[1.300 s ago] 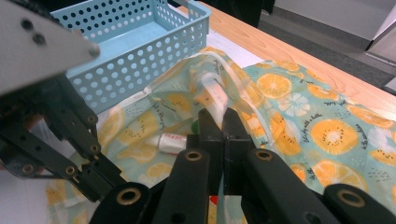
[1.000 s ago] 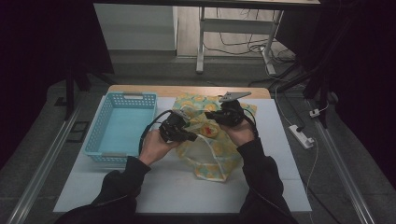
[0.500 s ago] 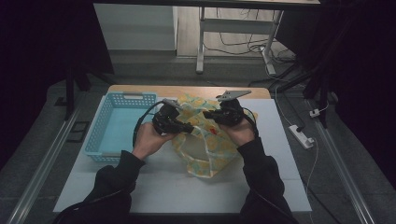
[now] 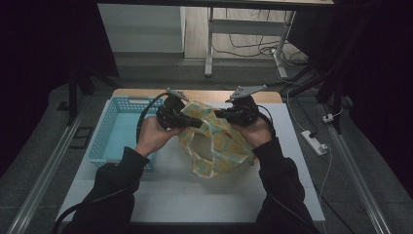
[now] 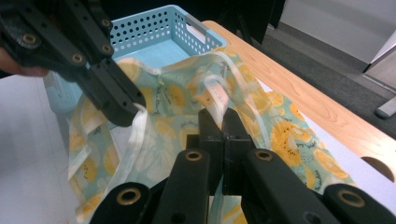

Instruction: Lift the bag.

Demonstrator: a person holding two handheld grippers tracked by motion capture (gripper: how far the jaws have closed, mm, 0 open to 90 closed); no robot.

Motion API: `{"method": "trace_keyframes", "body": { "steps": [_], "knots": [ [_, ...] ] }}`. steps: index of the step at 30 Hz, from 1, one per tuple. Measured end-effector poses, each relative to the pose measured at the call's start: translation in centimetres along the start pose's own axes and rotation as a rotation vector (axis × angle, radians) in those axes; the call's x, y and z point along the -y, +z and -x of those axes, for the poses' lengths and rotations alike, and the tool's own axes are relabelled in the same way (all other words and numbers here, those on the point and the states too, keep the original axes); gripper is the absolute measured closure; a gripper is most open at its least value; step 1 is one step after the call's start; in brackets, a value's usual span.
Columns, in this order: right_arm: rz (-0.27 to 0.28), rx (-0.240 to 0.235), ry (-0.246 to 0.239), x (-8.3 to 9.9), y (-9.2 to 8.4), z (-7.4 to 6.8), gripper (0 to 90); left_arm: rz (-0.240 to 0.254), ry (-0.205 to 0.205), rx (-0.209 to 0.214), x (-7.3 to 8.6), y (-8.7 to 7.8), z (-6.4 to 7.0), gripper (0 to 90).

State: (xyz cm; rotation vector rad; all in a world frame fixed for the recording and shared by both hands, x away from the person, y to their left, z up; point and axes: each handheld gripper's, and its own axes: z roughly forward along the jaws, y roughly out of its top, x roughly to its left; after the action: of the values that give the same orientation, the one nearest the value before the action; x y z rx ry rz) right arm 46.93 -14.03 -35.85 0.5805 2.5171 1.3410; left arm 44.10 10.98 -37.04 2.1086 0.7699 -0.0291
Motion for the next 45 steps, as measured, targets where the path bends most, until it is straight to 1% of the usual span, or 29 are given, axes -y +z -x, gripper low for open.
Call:
{"method": "trace_keyframes", "body": {
  "steps": [2,4,8,15,18,22,26,33,36,39,45],
  "knots": [
    [0.002,-0.008,-0.003,-0.3,-0.3,0.0,89.3,0.008,-0.005,0.005,-0.5,-0.4,0.0,89.6],
    [0.006,-0.022,-0.001,-0.6,-0.5,-0.1,89.3,0.009,-0.003,0.001,-0.9,-0.6,0.0,89.6],
    [0.016,-0.036,-0.006,-1.4,-1.1,-0.2,89.3,0.025,-0.004,0.012,-1.9,-1.2,-0.1,89.6],
    [0.036,-0.05,-0.017,-2.8,-2.2,-0.4,89.3,0.05,0.01,0.016,-3.7,-2.4,0.2,89.6],
    [0.052,-0.058,-0.011,-3.3,-2.7,-0.4,89.3,0.062,0.02,0.017,-4.5,-3.0,0.4,89.6],
    [0.069,-0.066,-0.005,-4.0,-3.4,-0.2,89.3,0.085,0.018,0.027,-5.5,-3.8,0.5,89.6],
    [0.071,-0.055,-0.005,-4.7,-4.0,-0.1,89.3,0.101,0.006,0.033,-6.3,-4.4,0.5,89.6],
    [0.076,-0.029,-0.011,-6.1,-4.9,0.3,89.4,0.119,0.006,0.009,-8.0,-5.4,0.6,89.6],
    [0.074,-0.008,-0.019,-6.8,-5.3,0.4,89.4,0.128,0.007,-0.001,-8.7,-5.7,0.7,89.6],
    [0.073,0.01,-0.02,-7.4,-5.7,0.6,89.4,0.131,0.01,-0.012,-9.2,-5.9,0.8,89.6],
    [0.072,0.049,-0.022,-8.7,-6.6,1.0,89.4,0.153,0.015,-0.032,-10.5,-6.7,1.1,89.6]
  ]
}}
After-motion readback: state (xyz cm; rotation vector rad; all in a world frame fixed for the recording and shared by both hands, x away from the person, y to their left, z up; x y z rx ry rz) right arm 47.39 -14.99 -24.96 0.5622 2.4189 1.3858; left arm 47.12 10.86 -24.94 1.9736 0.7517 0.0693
